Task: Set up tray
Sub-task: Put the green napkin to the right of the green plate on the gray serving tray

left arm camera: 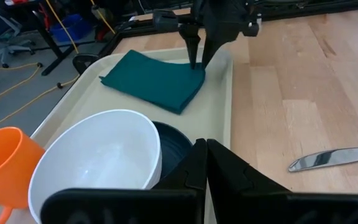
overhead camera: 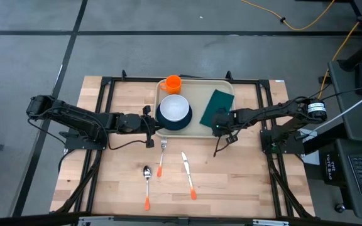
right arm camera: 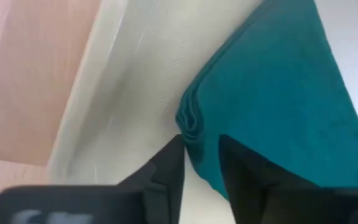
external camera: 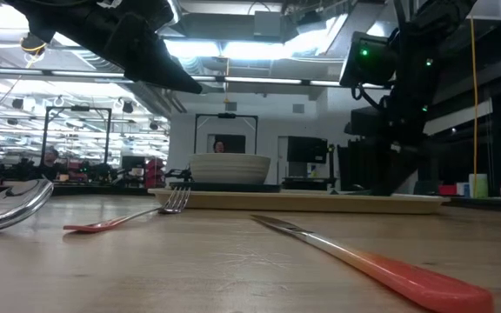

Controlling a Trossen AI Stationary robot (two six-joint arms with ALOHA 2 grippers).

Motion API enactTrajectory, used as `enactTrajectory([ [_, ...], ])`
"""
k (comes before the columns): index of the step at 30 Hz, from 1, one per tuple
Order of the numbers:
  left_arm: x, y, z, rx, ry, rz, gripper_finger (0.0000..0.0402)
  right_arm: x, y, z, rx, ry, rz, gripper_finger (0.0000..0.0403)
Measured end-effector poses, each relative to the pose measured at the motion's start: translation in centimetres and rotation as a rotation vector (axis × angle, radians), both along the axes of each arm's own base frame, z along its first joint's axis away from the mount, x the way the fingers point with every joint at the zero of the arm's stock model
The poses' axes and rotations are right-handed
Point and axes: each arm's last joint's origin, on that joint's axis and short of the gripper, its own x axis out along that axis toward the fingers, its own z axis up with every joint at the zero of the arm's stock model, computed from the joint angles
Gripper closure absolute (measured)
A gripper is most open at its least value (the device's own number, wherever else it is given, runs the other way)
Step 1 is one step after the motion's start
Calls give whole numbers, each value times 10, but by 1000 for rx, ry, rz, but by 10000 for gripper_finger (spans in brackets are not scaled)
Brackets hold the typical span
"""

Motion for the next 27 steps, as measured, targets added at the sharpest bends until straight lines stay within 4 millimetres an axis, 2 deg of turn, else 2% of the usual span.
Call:
enactTrajectory([
  [11, 0, 0, 0, 0, 0, 0, 398, -4, 1, 0, 28, 9, -73, 221],
  [17, 0, 0, 0, 0, 1, 0, 398, -8, 1, 15, 18, -51, -70, 198],
  [20, 0, 0, 0, 0, 2, 0, 400, -12, 1, 28, 15, -115, -72, 197],
  [23, 0, 0, 0, 0, 1, 0, 399, -12, -2, 39, -21, -218, -145, 204],
  [27, 0, 0, 0, 0, 2, 0, 396, -10, -20, 47, -65, -349, -335, 251],
])
